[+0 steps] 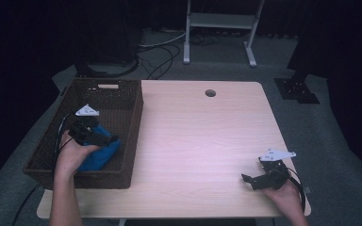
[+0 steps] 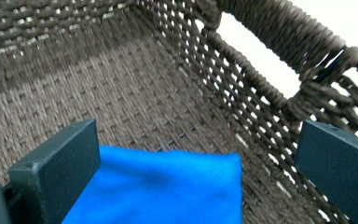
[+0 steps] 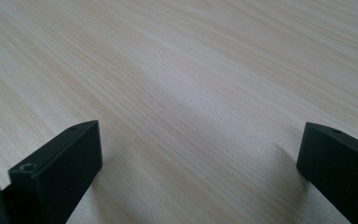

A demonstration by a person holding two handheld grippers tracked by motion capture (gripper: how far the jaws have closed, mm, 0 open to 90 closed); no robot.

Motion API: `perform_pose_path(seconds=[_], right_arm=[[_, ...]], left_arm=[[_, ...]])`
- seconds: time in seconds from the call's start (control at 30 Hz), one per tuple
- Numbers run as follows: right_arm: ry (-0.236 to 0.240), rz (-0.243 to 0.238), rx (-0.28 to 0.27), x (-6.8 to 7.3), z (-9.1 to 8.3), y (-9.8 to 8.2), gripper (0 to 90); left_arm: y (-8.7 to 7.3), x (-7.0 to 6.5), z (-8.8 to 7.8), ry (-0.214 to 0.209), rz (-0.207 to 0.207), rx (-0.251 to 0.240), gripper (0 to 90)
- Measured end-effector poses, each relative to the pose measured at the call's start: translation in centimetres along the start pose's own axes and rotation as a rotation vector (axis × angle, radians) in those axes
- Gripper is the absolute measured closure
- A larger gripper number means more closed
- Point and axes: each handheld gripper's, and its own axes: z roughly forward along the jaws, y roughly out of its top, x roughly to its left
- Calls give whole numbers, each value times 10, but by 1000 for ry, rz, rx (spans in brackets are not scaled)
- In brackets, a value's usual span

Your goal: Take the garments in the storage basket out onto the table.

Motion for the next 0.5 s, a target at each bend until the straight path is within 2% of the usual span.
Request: perform_pose_path(seconds=[0.5], right_arm=[[0,-1,-1,0,0,0,0]], left_arm=[[-5,3,11,30,-22,138,0]])
